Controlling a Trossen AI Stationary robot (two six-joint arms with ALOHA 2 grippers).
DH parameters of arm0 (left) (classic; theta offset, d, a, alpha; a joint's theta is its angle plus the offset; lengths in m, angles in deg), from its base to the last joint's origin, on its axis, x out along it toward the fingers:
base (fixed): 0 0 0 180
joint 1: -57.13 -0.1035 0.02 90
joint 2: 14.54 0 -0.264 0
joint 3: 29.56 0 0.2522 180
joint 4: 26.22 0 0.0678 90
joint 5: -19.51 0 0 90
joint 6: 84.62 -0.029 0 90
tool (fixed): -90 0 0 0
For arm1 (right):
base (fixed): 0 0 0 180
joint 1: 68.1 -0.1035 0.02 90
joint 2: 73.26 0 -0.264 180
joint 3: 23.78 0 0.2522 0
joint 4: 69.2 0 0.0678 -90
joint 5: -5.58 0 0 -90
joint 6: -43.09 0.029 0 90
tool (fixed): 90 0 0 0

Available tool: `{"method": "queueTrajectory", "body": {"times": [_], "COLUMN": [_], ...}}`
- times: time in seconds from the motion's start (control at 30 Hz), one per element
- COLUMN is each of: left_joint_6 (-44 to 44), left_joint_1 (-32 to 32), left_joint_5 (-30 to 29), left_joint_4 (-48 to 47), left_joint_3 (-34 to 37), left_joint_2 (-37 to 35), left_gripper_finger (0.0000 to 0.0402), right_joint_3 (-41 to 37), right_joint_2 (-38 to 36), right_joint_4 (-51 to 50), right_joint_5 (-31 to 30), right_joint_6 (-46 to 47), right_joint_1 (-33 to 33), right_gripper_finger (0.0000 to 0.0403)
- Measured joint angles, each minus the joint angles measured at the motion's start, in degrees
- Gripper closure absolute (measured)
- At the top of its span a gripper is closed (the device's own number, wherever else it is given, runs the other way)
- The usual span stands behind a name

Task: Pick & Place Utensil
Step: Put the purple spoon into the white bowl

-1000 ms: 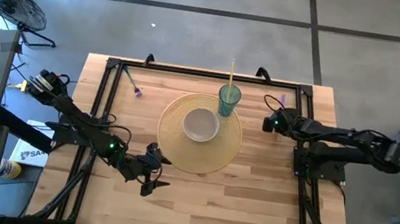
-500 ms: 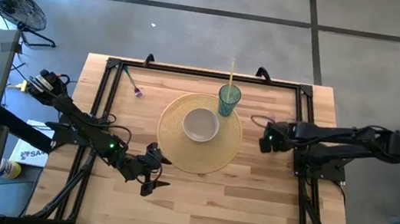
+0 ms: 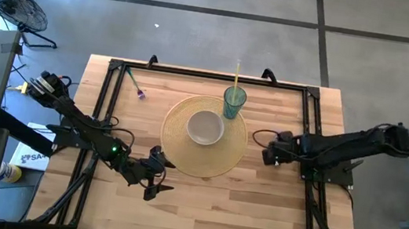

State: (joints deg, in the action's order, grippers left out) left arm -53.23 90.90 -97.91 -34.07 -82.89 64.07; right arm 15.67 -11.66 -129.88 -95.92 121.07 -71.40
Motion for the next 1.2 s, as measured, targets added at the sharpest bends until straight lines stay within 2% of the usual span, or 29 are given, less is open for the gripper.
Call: {"method": "queueTrajectory", "body": {"times": [0.17,0.27,0.4,0.57,0.77,0.97,1.2], "left_joint_6": [0.0,0.0,0.0,0.0,0.0,0.0,0.0], "left_joint_1": [0.0,0.0,0.0,0.0,0.0,0.0,0.0], "left_joint_5": [0.0,0.0,0.0,0.0,0.0,0.0,0.0], "left_joint_4": [0.0,0.0,0.0,0.0,0.0,0.0,0.0], "left_joint_3": [0.0,0.0,0.0,0.0,0.0,0.0,0.0], "left_joint_2": [0.0,0.0,0.0,0.0,0.0,0.0,0.0], "left_gripper_finger": [0.0034,0.0034,0.0034,0.0034,0.0034,0.0034,0.0034], "right_joint_3": [0.1,0.1,0.6,4.9,6.1,3.7,3.4], "right_joint_2": [0.0,0.0,0.0,0.0,-0.1,-0.1,-0.1], "right_joint_4": [0.0,0.0,-0.3,-2.8,-4.3,-2.6,-0.6], "right_joint_5": [-5.5,-6.6,-4.8,-3.8,1.0,2.7,2.3], "right_joint_6": [-4.5,-5.7,-9.7,-12.1,-16.3,-16.9,-17.6], "right_joint_1": [2.5,4.2,6.4,9.1,16.1,22.9,24.0], "right_gripper_finger": [0.0395,0.039,0.0377,0.0369,0.0361,0.0315,0.0264]}}
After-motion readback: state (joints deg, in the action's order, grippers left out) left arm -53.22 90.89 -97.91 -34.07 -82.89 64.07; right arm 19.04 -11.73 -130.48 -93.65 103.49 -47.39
